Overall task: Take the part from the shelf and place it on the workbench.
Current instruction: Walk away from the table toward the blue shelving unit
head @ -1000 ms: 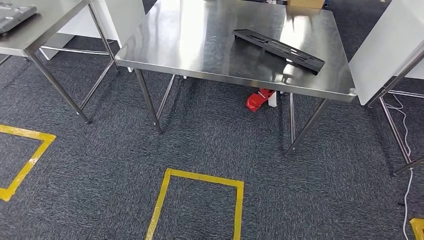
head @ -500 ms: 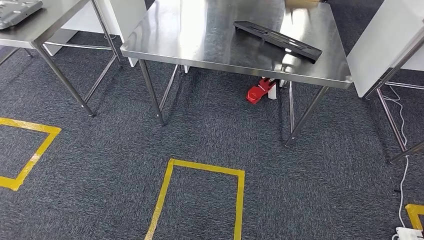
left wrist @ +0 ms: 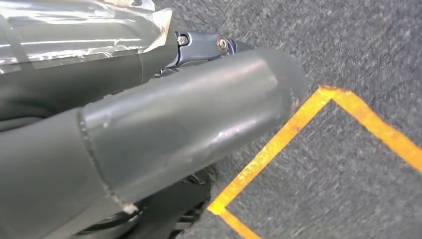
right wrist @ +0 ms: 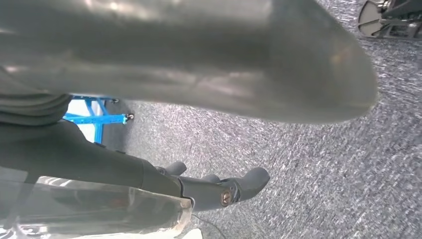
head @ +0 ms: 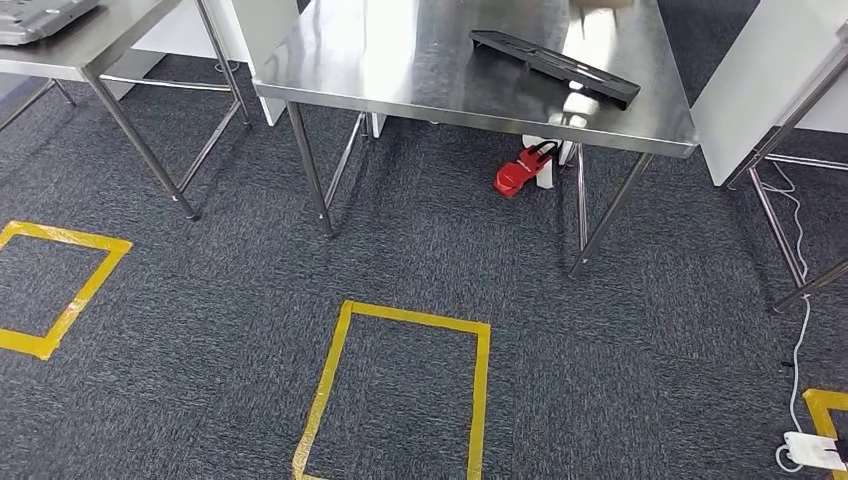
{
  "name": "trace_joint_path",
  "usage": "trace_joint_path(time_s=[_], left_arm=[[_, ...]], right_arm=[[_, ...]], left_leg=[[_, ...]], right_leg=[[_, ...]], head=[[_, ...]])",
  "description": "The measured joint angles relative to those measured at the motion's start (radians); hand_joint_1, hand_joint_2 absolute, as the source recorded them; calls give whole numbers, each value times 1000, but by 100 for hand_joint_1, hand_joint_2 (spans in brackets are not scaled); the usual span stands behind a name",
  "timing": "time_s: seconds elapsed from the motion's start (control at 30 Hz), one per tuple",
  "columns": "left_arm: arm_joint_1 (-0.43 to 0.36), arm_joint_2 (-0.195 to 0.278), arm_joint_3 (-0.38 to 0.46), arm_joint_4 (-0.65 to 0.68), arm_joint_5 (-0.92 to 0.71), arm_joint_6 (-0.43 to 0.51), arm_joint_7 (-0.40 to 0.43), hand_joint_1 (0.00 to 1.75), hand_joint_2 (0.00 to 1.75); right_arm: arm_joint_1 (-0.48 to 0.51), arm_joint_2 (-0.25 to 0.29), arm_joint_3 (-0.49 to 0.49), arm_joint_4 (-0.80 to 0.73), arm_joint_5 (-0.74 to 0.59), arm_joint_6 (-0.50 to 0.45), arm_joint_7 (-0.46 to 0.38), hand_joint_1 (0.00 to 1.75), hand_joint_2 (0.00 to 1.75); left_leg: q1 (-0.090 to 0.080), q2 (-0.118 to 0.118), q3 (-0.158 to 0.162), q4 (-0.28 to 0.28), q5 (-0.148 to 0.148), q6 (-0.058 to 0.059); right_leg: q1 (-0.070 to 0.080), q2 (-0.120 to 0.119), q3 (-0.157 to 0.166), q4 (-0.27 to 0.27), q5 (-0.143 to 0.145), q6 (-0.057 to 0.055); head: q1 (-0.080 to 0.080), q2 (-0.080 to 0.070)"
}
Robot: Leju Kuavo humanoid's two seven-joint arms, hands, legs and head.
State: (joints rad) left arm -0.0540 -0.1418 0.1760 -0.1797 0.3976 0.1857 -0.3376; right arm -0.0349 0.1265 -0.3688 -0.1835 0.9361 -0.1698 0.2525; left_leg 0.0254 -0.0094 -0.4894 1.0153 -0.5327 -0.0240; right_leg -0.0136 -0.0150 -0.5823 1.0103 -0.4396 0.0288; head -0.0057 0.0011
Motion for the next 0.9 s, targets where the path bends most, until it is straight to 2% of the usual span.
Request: trace_joint_path(time_s=[0.03, 0.07, 0.1, 0.13, 0.17, 0.2, 0.23, 0.27, 0.3, 0.33, 0.37, 0.4, 0.43, 0.47, 0.5, 0.53, 0.57, 0.6, 0.63, 0.7, 0.73, 0.77, 0.8, 0.83, 0.9], left_arm=[[0, 0, -1, 0, 0, 0, 0, 0, 0], [-1, 0, -1, 0, 0, 0, 0, 0, 0], [-1, 0, -1, 0, 0, 0, 0, 0, 0], [-1, 0, -2, 0, 0, 0, 0, 0, 0], [-2, 0, -2, 0, -1, -1, 0, 0, 0], [-2, 0, -2, 0, -1, -3, 0, 0, 0], [-2, -1, -2, 0, -1, -4, 0, 0, 0], [-2, -1, -2, 0, -1, -5, 0, 0, 0], [-2, -1, -2, 0, -2, -5, 1, 0, 0], [-2, -1, -2, 0, -2, -5, 2, 0, 0], [-3, -2, -2, 0, -3, -5, 3, 0, 0], [-3, -3, -2, 0, -5, -5, 4, 0, 0], [-4, -4, -3, 0, -6, -3, 4, 0, 0], [-4, -5, -3, 0, -8, 0, 4, 0, 0], [-4, -6, -3, 0, -9, 2, 4, 0, 0], [-3, -7, -3, 0, -9, 4, 4, 0, 0], [-3, -7, -3, 0, -10, 5, 4, 0, 0], [-2, -6, -3, 0, -10, 6, 4, 0, 0], [-1, -6, -3, 1, -11, 7, 4, 0, 0], [0, -7, -3, 1, -14, 13, 5, 0, 0], [0, -7, -3, 1, -16, 18, 6, 0, 0], [0, -6, -4, 1, -17, 22, 6, 0, 0], [0, -6, -4, 1, -18, 24, 6, 0, 0], [0, -6, -4, 1, -19, 26, 7, 0, 0], [-2, -5, -7, 0, -19, 31, 7, 0, 0]], right_arm=[[1, 0, 0, 0, 0, 0, 0, 0, 0], [1, -1, 0, 0, 0, 0, 1, 0, 0], [2, -2, 0, 1, 0, 0, 1, 0, 0], [3, -2, 0, 1, 0, 0, 2, 0, 0], [3, -3, -1, 1, 0, 0, 2, 0, 0], [3, -2, -1, 1, 0, 0, 2, 0, 0], [3, -3, -1, 1, 0, 0, 2, 0, 0], [3, -3, -1, 1, 0, 0, 2, 0, 0], [2, -4, -1, 1, 0, 0, 2, 0, 0], [2, -5, -1, 1, 0, 0, 2, 0, 0], [2, -6, -1, 1, 0, 0, 1, 0, 0], [0, -8, -1, 1, 0, -1, 1, 0, 0], [-1, -9, -1, 0, 1, -2, 1, 0, 0], [-2, -10, -2, 0, 3, -4, 0, 0, 0], [-2, -10, -2, 0, 5, -8, 0, 0, 0], [-2, -10, -2, 0, 7, -11, 0, 0, 0], [-2, -10, -2, 1, 11, -14, 1, 0, 0], [-2, -10, -2, 1, 15, -16, 3, 0, 0], [-1, -10, -1, 1, 19, -17, 4, 0, 0], [2, -11, -1, 1, 26, -16, 6, 0, 0], [4, -11, -1, 1, 26, -14, 6, 0, 0], [4, -11, -1, 1, 26, -10, 7, 0, 0], [5, -11, -1, 1, 26, -6, 7, 0, 0], [5, -11, -1, 1, 26, -2, 8, 0, 0], [3, -11, -1, 1, 25, 6, 10, 0, 0]], left_leg=[[-2, 2, -9, -3, 5, 12], [-4, 4, -19, -6, 13, 27], [-4, 6, -31, -9, 24, 43], [-5, 9, -45, -12, 35, 58], [-7, 11, -59, -11, 47, 67], [-8, 13, -75, -11, 58, 71], [-10, 15, -90, -10, 70, 72], [-11, 17, -105, -10, 83, 72], [-12, 18, -119, -9, 95, 70], [-13, 19, -132, -9, 108, 68], [-13, 19, -143, -8, 120, 65], [-14, 19, -152, -8, 131, 60], [-15, 19, -158, -8, 142, 54], [-15, 20, -161, -9, 151, 48], [-14, 22, -162, -13, 160, 40], [-13, 22, -163, -17, 169, 33], [-10, 20, -167, -15, 166, 27], [-8, 17, -174, -4, 147, 21], [-7, 13, -187, 29, 108, 17], [-4, 9, -220, 151, 10, 9], [-3, 9, -234, 217, -18, 4], [-1, 9, -236, 260, -20, 0], [1, 11, -221, 267, -4, -4], [4, 16, -186, 233, 20, -6], [6, 49, -82, 92, 44, -6]], right_leg=[[0, 0, -6, 1, 4, 10], [-2, 1, -15, 9, -4, 16], [-4, 2, -28, 31, -29, 16], [-6, 4, -44, 71, -68, 13], [-7, 6, -62, 129, -115, 10], [-8, 7, -77, 192, -155, 9], [-8, 8, -84, 246, -177, 14], [-8, 9, -77, 278, -178, 23], [-7, 9, -54, 275, -160, 33], [-6, 10, -13, 239, -134, 41], [-5, 11, 42, 173, -114, 44], [-1, 11, 106, 85, -110, 40], [3, 11, 154, 9, -118, 30], [9, 12, 186, -46, -129, 19], [15, 12, 198, -76, -137, 7], [15, 12, 190, -79, -132, -3], [11, 9, 185, -79, -123, -15], [6, 6, 178, -80, -113, -29], [0, 1, 170, -82, -101, -40], [-1, -10, 154, -81, -84, -53], [1, -18, 145, -80, -78, -53], [1, -26, 136, -78, -72, -51], [1, -34, 129, -74, -69, -48], [0, -43, 122, -69, -67, -46], [2, -59, 112, -50, -68, -40]], head=[[0, 0], [0, 0], [3, 0], [6, 0], [9, 0], [13, 0], [13, 0], [13, 0], [13, 0], [13, 0], [13, 0], [13, 0], [12, 0], [11, 0], [10, 0], [10, 0], [10, 0], [8, 0], [6, 0], [3, 0], [3, 0], [3, 0], [3, 0], [2, 0], [1, 0]])
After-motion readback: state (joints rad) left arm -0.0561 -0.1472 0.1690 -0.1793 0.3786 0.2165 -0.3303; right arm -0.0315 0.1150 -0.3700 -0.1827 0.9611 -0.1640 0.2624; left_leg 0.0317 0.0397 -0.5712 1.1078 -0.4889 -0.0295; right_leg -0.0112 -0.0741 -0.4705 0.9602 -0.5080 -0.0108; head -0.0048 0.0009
